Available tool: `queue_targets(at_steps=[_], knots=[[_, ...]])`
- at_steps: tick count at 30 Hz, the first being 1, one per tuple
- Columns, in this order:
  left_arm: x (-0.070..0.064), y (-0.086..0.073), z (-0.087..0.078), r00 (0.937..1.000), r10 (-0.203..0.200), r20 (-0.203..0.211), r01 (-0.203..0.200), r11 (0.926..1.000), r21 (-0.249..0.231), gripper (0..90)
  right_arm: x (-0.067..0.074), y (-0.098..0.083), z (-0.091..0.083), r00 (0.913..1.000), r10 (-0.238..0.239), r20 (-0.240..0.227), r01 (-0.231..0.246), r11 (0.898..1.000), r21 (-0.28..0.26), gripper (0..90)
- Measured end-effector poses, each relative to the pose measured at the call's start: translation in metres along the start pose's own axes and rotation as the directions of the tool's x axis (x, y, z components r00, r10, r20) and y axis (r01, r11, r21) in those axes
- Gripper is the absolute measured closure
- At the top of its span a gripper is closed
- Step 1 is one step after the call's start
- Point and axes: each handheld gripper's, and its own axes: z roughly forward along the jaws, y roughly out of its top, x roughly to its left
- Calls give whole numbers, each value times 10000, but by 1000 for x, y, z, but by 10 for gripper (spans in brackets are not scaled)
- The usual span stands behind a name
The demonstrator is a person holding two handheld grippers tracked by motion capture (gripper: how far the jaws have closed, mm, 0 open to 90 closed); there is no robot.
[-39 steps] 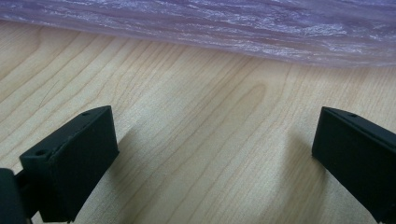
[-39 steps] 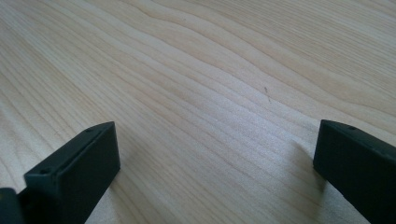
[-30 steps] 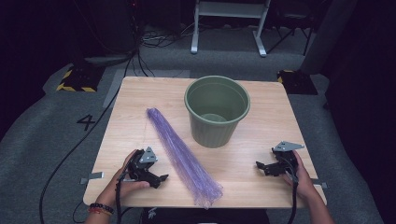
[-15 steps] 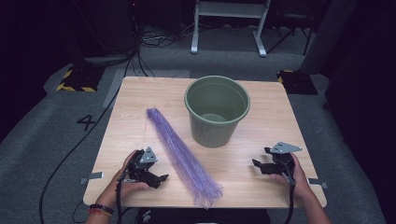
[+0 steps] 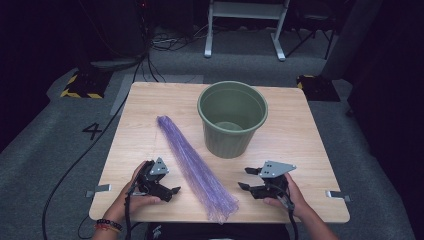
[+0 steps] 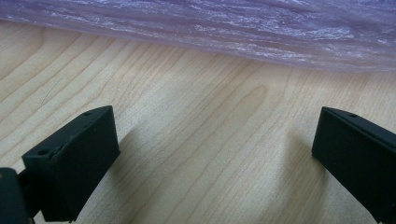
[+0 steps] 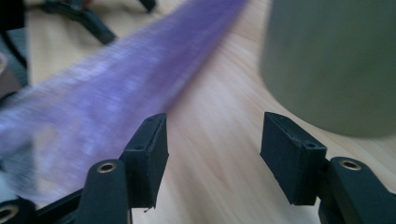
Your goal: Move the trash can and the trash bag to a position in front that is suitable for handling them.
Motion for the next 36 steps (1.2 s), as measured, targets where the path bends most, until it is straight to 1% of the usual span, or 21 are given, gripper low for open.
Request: queue_targets(at_steps=[1,3,5,8,12,13,14,15,16,19,21,22,24,25,26,28,32,33,34,35,36], knots=[[0,0,0,10000,0,0,0,10000,0,4,0,0,0,10000,0,0,0,10000,0,417],[0,0,0,10000,-3,0,3,10000,2,4,11,6,9,9989,-175,-433,176,9998,17,418],[0,0,0,10000,1,0,-1,10000,-1,5,14,8,12,9981,-184,-580,187,9998,35,418],[0,0,0,10000,2,-3,-2,10000,1,4,26,10,25,9938,-384,-1042,419,9986,319,431],[0,0,0,10000,-13,-6,13,10000,10,5,34,9,32,9913,-583,-1179,666,9954,682,469],[0,0,0,10000,-5,-2,5,10000,0,5,36,8,36,9905,-761,-1146,885,9903,1068,528],[0,0,0,10000,-5,-2,5,10000,0,4,36,8,36,9905,-761,-1146,885,9903,1068,528],[0,0,0,10000,-15,-3,15,10000,8,4,36,5,39,9911,-796,-1065,944,9854,1420,593],[0,0,0,10000,1,4,-1,10000,1,4,36,5,39,9911,-796,-1065,944,9854,1420,593],[0,0,0,10000,11,10,-11,10000,5,4,32,-3,46,9902,-686,-1214,883,9823,1650,753],[0,0,0,10000,12,9,-12,10000,4,4,28,-6,47,9909,-615,-1198,803,9840,1591,801],[0,0,0,10000,13,10,-13,10000,5,4,28,-6,47,9909,-615,-1198,803,9840,1591,801],[0,0,0,10000,25,18,-25,10000,2,4,20,-11,44,9928,-473,-1103,624,9886,1374,877],[0,0,0,10000,25,18,-25,10000,2,4,20,-11,44,9928,-473,-1103,624,9886,1374,877],[0,0,0,10000,16,33,-16,10000,-8,4,13,-14,41,9944,-253,-1029,382,9913,1256,896],[0,0,0,10000,19,35,-19,10000,-6,4,9,-15,39,9950,-223,-975,344,9916,1244,896],[0,0,0,10000,25,37,-25,10000,-7,4,-8,-24,29,9984,14,-564,53,9930,1184,896],[0,0,0,10000,22,42,-22,10000,-8,4,-12,-26,25,9994,54,-343,-12,9927,1206,897],[0,0,0,10000,25,45,-25,10000,-6,4,-24,-31,17,9998,216,15,-216,9925,1202,895],[0,0,0,10000,25,45,-25,10000,-6,4,-24,-31,17,9998,216,15,-216,9925,1202,895],[0,0,0,10000,25,47,-25,10000,-11,4,-30,-34,12,9987,494,87,-500,9927,1095,895]])
